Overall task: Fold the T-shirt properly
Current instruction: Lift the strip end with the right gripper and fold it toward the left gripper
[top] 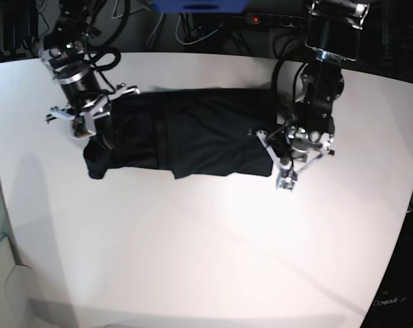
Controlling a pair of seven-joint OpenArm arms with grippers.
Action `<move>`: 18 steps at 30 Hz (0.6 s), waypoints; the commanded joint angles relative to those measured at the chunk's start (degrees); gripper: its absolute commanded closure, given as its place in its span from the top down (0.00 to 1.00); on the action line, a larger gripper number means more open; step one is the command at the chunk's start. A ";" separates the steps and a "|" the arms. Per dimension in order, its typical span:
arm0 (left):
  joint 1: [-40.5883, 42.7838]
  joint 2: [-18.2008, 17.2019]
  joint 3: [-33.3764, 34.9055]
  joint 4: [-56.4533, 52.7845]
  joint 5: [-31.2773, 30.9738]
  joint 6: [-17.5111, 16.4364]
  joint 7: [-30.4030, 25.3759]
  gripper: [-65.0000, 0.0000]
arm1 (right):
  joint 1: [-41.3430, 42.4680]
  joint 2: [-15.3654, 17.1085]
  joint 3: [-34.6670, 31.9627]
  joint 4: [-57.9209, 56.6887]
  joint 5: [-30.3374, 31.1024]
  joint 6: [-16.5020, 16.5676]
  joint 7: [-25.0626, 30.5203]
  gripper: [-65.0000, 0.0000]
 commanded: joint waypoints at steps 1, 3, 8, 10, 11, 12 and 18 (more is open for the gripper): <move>1.29 1.06 1.49 -1.51 -4.23 -1.54 5.37 0.00 | -0.65 0.19 -2.23 2.01 0.99 -0.03 1.69 0.00; 1.29 1.15 2.36 -1.51 -4.23 -1.54 5.37 0.00 | -2.41 0.19 -6.10 3.51 0.99 -0.03 1.96 0.00; 1.29 2.29 3.51 -1.51 -4.23 -1.36 5.45 0.00 | -3.29 0.19 -15.15 4.56 0.91 -0.03 1.78 0.00; 1.29 2.38 3.51 -1.51 -4.40 -1.36 5.72 0.00 | -3.20 0.19 -19.28 4.56 0.91 -0.03 1.78 0.00; 1.38 2.38 3.51 -1.51 -4.67 -1.36 5.81 0.00 | -3.03 0.19 -21.22 4.56 0.82 -0.03 1.78 0.00; 1.47 2.38 3.51 -1.42 -4.75 -1.36 5.81 0.00 | -2.94 0.19 -22.45 4.56 0.73 -0.03 1.78 0.00; 1.99 3.08 3.60 -0.98 -4.75 -1.54 5.89 0.00 | -2.67 0.19 -30.80 4.12 0.73 -0.03 1.69 0.00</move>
